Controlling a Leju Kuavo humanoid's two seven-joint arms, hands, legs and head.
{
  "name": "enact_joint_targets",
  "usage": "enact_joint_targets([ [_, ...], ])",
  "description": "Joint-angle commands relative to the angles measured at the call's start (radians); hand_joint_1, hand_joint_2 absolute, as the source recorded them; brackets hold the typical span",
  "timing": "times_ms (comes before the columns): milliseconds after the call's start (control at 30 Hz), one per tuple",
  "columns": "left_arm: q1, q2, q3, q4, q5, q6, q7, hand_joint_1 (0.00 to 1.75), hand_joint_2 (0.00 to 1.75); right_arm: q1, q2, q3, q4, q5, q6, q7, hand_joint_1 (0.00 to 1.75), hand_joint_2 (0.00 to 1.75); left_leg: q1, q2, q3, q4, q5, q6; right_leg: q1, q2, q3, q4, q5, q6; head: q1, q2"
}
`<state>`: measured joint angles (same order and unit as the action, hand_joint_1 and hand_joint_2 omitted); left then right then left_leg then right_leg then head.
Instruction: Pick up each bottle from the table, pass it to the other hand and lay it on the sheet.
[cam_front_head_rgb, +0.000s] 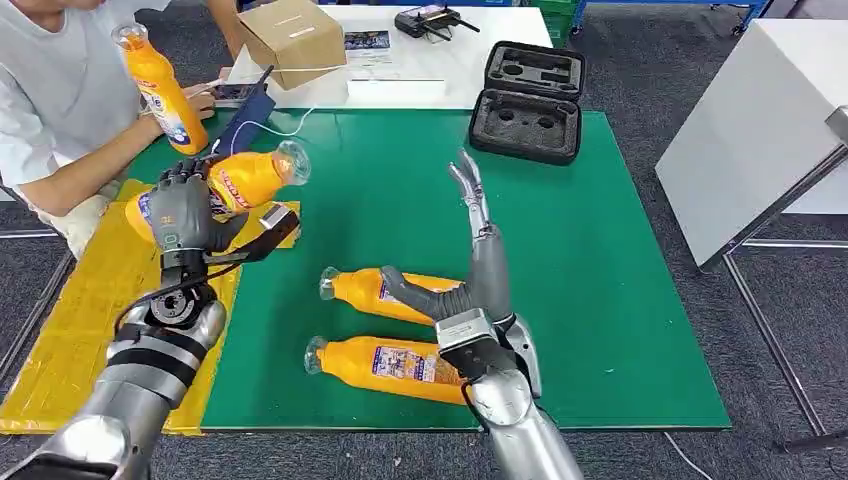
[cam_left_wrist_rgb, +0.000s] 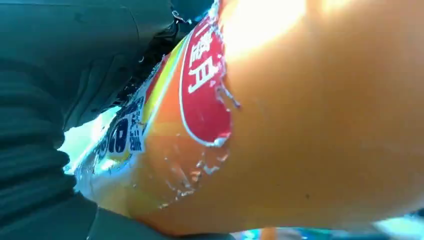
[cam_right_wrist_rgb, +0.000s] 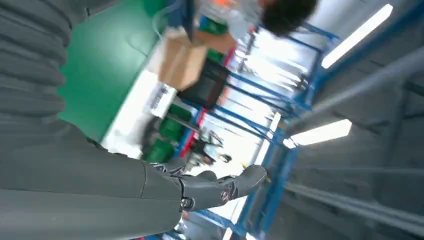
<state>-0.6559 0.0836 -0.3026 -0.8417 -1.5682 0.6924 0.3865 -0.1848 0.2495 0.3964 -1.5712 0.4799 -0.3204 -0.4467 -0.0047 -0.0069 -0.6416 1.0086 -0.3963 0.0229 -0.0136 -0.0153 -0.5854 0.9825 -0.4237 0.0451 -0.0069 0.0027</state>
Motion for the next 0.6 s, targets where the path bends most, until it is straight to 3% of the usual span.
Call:
enact_joint_targets([
  [33,-0.207,0.140,-0.221,0.478,-0.003,-0.043,0.082,1.75,1.75,-0.008,-0.086,0.097,-0.066,-0.032,-0.037,-0.020,0.00,1.75,0.002,0.001,0.004,0.000,-0.002,-0.002,0.002,0.001,0.005,-0.001,-0.002,-0.002,-0.001,0.000],
  [267,-0.203,0.146,-0.217,0.484,-0.003,-0.032,0.078,1.75,1.75,-0.010,-0.087,0.098,-0.062,-0.034,-0.040,-0.021,0.00,1.75,0.002,0.002,0.003,0.001,-0.002,-0.002,0.001,0.003,0.004,0.000,-0.002,-0.002,-0.001,0.000],
  [433,-0.195,0.161,-0.214,0.551,-0.002,-0.111,0.097,1.75,1.75,-0.022,-0.094,0.106,-0.040,-0.042,-0.049,-0.020,0.00,1.75,0.002,0.001,0.002,0.001,-0.002,-0.002,0.001,0.004,0.002,0.000,-0.001,-0.002,0.000,0.000],
  [600,-0.161,0.121,-0.120,0.550,0.045,-0.133,-0.002,1.75,1.75,-0.017,-0.095,0.105,-0.029,-0.049,-0.048,-0.018,0.00,1.75,0.001,0.000,0.000,-0.001,-0.001,-0.002,0.001,0.002,0.001,-0.001,-0.001,-0.001,-0.001,0.000],
])
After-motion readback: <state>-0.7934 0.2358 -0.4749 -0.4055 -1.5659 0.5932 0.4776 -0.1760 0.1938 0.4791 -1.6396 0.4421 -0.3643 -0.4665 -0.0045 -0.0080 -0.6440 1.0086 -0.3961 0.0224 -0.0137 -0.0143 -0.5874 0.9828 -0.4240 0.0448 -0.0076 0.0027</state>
